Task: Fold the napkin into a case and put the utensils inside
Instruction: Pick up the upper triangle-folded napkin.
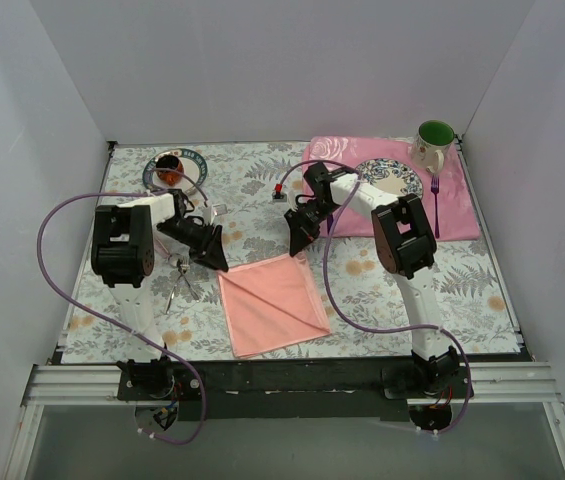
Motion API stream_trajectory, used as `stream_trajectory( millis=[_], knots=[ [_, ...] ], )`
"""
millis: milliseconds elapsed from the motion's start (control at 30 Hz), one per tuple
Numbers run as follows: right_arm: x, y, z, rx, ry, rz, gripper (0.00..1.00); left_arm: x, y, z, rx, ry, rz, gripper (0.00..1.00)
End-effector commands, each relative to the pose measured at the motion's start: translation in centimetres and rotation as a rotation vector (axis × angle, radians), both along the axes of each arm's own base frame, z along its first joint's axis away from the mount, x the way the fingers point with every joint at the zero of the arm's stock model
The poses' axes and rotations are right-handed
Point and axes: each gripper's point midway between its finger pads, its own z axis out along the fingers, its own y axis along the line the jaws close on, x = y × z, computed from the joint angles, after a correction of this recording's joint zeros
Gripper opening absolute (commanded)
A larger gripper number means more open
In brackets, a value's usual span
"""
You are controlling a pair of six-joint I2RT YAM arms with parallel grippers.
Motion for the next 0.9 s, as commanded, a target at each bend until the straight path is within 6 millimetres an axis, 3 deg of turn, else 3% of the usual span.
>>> stream_trajectory(
  millis=[0,333,467,667,867],
  knots=[
    [0.4,0.5,3.0,0.044,-0.073,-0.001,0.01,-0.5,0.9,-2.1,0.058,0.014,-0.024,0.35],
    [0.6,0.5,3.8,0.068,-0.095,-0.012,0.01,-1.4,1.6,-2.5,0.084,0.021,-0.077,0.37],
    [0.7,0.5,3.9,0.068,-0.092,-0.016,0.01,-1.3,1.5,-2.7,0.080,0.033,-0.070,0.23],
    [0.9,0.4,4.2,0.067,-0.107,-0.028,0.01,-0.7,0.6,-1.4,0.020,0.026,-0.049,0.02],
    [1.4,0.7,6.2,0.086,-0.142,-0.049,0.01,0.1,0.1,0.8,-0.021,-0.025,-0.047,0.00]
  ],
)
